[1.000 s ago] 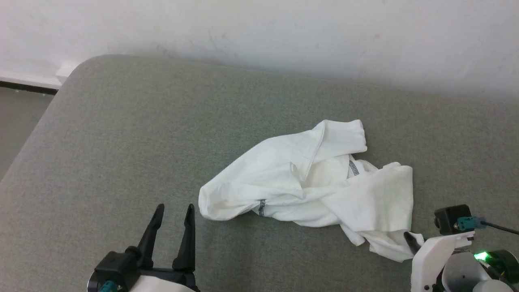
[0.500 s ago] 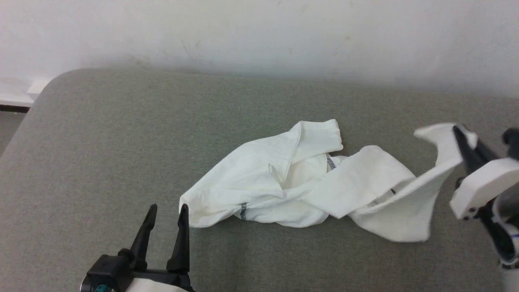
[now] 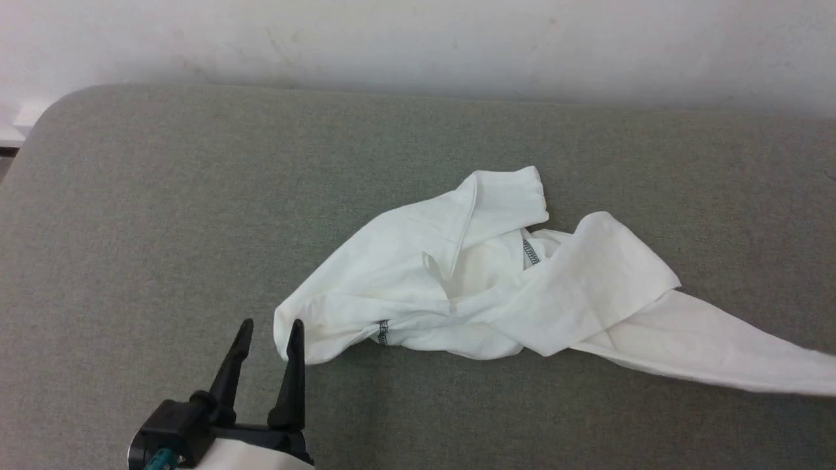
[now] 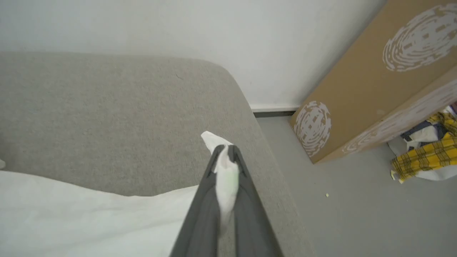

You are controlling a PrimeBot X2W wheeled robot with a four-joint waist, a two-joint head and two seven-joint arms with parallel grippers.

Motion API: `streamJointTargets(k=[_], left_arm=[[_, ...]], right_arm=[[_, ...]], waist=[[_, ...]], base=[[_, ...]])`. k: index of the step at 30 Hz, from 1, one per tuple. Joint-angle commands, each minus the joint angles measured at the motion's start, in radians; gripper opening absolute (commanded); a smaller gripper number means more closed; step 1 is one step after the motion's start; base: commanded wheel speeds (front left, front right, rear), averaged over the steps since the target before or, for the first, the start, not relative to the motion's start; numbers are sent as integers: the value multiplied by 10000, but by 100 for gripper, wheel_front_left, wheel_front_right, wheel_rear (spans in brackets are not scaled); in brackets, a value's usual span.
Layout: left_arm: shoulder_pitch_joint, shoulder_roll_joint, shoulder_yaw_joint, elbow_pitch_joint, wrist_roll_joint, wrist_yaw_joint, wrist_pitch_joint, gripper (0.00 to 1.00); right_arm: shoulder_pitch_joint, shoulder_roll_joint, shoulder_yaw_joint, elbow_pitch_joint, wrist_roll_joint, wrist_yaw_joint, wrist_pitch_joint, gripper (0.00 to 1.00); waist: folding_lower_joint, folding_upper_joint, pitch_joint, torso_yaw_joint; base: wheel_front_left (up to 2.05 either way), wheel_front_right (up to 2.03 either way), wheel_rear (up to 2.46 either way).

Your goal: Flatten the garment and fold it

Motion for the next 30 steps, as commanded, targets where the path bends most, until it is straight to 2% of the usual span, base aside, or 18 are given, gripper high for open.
streamJointTargets(k=[1, 5, 6, 7, 8, 12, 17, 21, 22, 27, 30], left_arm=[[-116, 123, 20, 33, 47, -59, -43, 100], [-113, 236, 48, 10, 22, -57, 16, 100], [-114, 259, 49, 1, 16, -53, 39, 100], [-122, 280, 46, -5, 16, -49, 63, 100], [-130, 295, 37, -11, 19, -43, 85, 100], [-129, 298, -35, -71, 27, -6, 134, 100], [-27, 294, -23, -152, -12, 85, 126, 100], [-15, 263, -19, -165, -69, 119, 98, 100], [-15, 263, -19, -165, -69, 119, 98, 100], [-144, 180, -151, -128, -124, 88, 57, 100], [-214, 152, -178, -52, -166, 61, 32, 100]], right_arm=[[334, 355, -253, 401, -190, -7, -323, 0], [573, 869, -341, 1409, -329, -7, -858, 0], [558, 932, -296, 1611, -360, -7, -974, 33], [532, 981, -230, 1800, -388, -7, -1070, 48], [487, 1026, -153, 1983, -395, -7, -1133, 100], [93, 1079, 234, 2210, -173, -7, -1446, 100], [-555, 724, 1314, 1463, 446, -7, -1326, 100], [-866, 193, 2813, 1034, 922, -7, -320, 100], [-866, 193, 2813, 1034, 922, -7, -320, 100], [-713, -568, 4826, 1288, 1730, -7, 1989, 100], [-616, -909, 5797, 1309, 2246, -7, 2805, 100]], waist=[[0, 0, 140, 123], [0, 0, 127, 164], [0, 0, 111, 171], [0, 0, 87, 179], [0, 0, 54, 185], [0, 0, -75, 222], [0, 0, -171, 190], [0, 0, -120, 158], [0, 0, -120, 158], [0, 0, 102, 278], [0, 0, 253, 401]], base=[[0, 0, 0], [0, 0, 0], [0, 0, 0], [0, 0, 0], [0, 0, 0], [0, 0, 0], [0, 0, 0], [0, 0, 0], [0, 0, 0], [0, 0, 0], [0, 0, 0]])
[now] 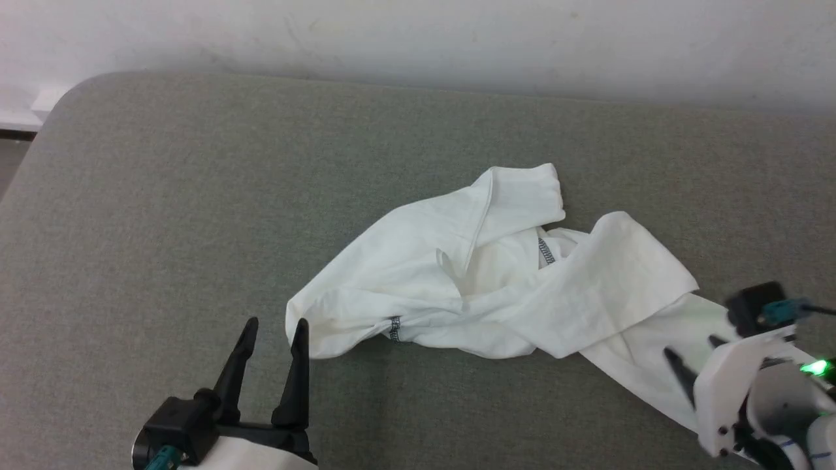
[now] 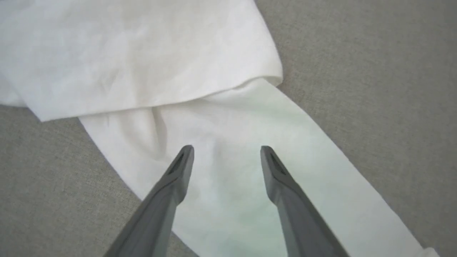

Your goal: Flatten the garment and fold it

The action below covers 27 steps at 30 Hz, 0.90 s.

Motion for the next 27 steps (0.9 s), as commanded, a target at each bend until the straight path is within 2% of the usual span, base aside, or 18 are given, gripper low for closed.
streamJointTargets(k=[1, 5, 9, 10, 11, 12, 15, 19, 23, 27], left_arm=[[-197, -15, -17, 37, -60, -3, -65, 100], [-277, -42, -39, 149, -84, -40, -92, 100], [-332, -52, -36, 243, -91, -73, -109, 100], [-346, -55, -40, 266, -87, -78, -112, 100], [-356, -56, -42, 288, -82, -81, -114, 100], [-360, -56, -34, 310, -81, -83, -117, 100], [-307, -34, 6, 359, -70, -83, -122, 100], [-203, -18, 21, 364, -43, -78, -127, 100], [-145, -36, -15, 334, -26, -72, -130, 100], [-125, -58, -79, 326, -27, -89, -131, 100]], right_arm=[[114, -108, 255, 47, 187, -7, 154, 100], [164, -396, 1200, 487, 553, -7, 370, 100], [-1, -510, 1801, 1373, 663, -7, 86, 100], [-76, -547, 1861, 1588, 553, -7, -73, 49], [-153, -565, 1897, 1791, 450, -7, -258, 19], [-225, -568, 1902, 1983, 376, -7, -434, 0], [-464, -582, 1792, 2271, 189, -7, -1066, 0], [-790, -631, 1205, 1966, 41, -7, -1941, 0], [-835, -611, -197, 1231, -260, -7, -2511, 0], [-135, -463, -1858, 527, -834, -7, -2532, 0]], waist=[[-1, -1, 143, 134], [-1, -1, 227, 278], [-1, -1, 212, 359], [-1, -1, 188, 372], [-1, -1, 155, 373], [-1, -1, 115, 358], [-1, -1, -48, 222], [-1, -1, -258, -59], [-1, -1, -370, -298], [-1, -1, -346, -388]], base=[[0, 0, 0], [0, 0, 0], [0, 0, 0], [0, 0, 0], [0, 0, 0], [0, 0, 0], [0, 0, 0], [0, 0, 0], [0, 0, 0], [0, 0, 0]])
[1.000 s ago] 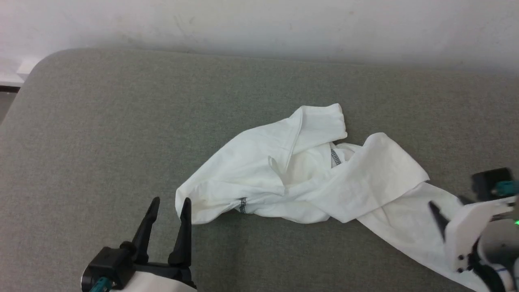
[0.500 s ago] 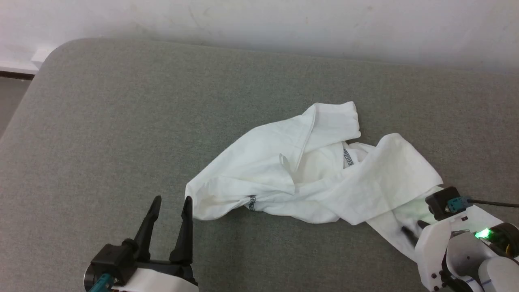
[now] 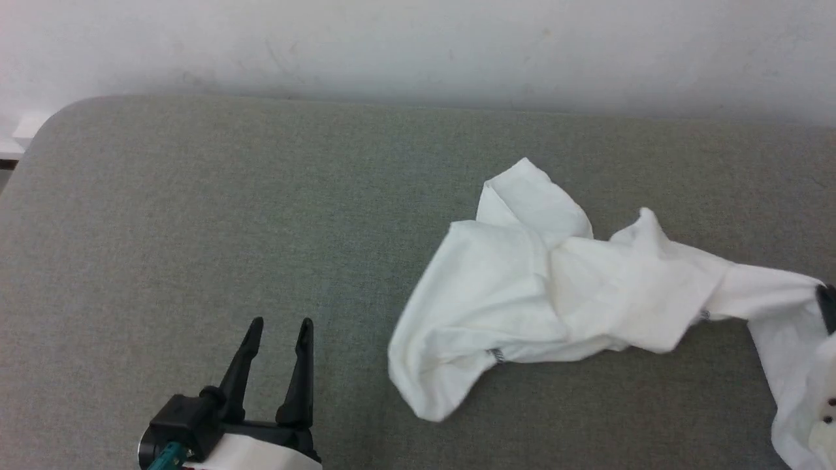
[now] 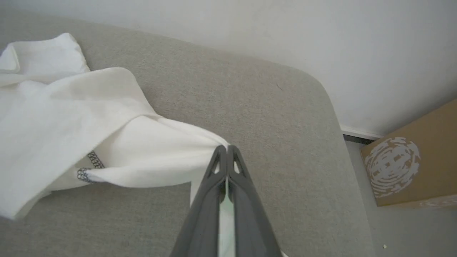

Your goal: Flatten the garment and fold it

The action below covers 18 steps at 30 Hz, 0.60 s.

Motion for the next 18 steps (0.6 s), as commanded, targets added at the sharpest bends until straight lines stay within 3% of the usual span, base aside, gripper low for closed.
streamJointTargets(k=[1, 5, 9, 10, 11, 18], left_arm=[[63, -17, -21, -10, 21, -84, -45, 100], [75, -15, -34, 35, -10, -107, -47, 100], [23, -13, -1, 34, -41, -118, -47, 100], [9, -7, 6, 37, -43, -120, -47, 100], [-5, 3, 12, 43, -43, -122, -48, 100], [10, 16, 52, 28, -22, -103, -48, 100]], right_arm=[[539, 177, -414, -129, -153, -17, 62, 0], [1765, 811, -1236, -364, -395, -17, 338, 0], [2379, 1557, -1280, -236, -432, -17, 159, 0], [2413, 1686, -1218, -181, -468, -17, 30, 78], [2398, 1814, -1169, -126, -499, -17, -123, 100], [1725, 2525, -1434, -558, -747, -17, -2143, 100]], waist=[[0, 0, 17, -65], [0, 0, 141, -82], [0, 0, 264, -125], [0, 0, 281, -137], [0, 0, 292, -152], [0, 0, 162, -278]], base=[[0, 0, 0], [0, 0, 0], [0, 0, 0], [0, 0, 0], [0, 0, 0], [0, 0, 0]])
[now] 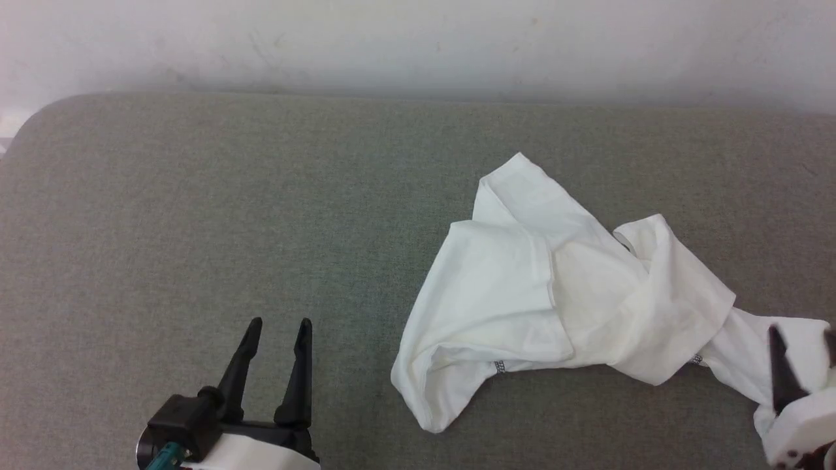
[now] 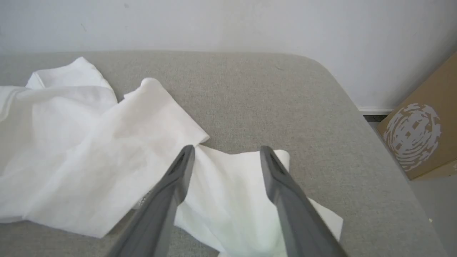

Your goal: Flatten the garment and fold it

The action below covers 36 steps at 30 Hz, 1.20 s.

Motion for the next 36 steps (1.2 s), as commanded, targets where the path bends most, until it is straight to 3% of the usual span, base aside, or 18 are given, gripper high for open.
streamJointTargets(k=[1, 8, 14, 22, 27, 36], left_arm=[[15, 18, 53, -40, -6, -18, -46, 100], [184, 15, 129, -292, 53, 31, -47, 100], [525, -93, 241, -532, 70, 65, -47, 100], [377, 23, 209, -733, 534, 158, -21, 100], [-873, 282, -696, -1214, 1023, -130, 864, 100], [-4001, 775, -3393, -1053, 1273, -511, 3689, 100]], right_arm=[[-305, 179, -200, -458, -176, -9, -603, 100], [-209, 473, -114, -1732, 112, -9, -2687, 100], [320, 478, 303, -816, 818, -9, -4144, 100], [152, 479, 498, -216, 892, -9, -4534, 100], [-69, 479, 405, -126, 882, -9, -4583, 100], [-501, 480, 576, 124, 1023, -9, -4616, 100]], waist=[[0, 0, -67, -60], [0, 0, -93, -294], [0, 0, -106, -562], [0, 0, -51, -766], [0, 0, 124, -665], [0, 0, 862, -665]], base=[[0, 0, 0], [0, 0, 0], [0, 0, 0], [0, 0, 0], [0, 0, 0], [0, 0, 0]])
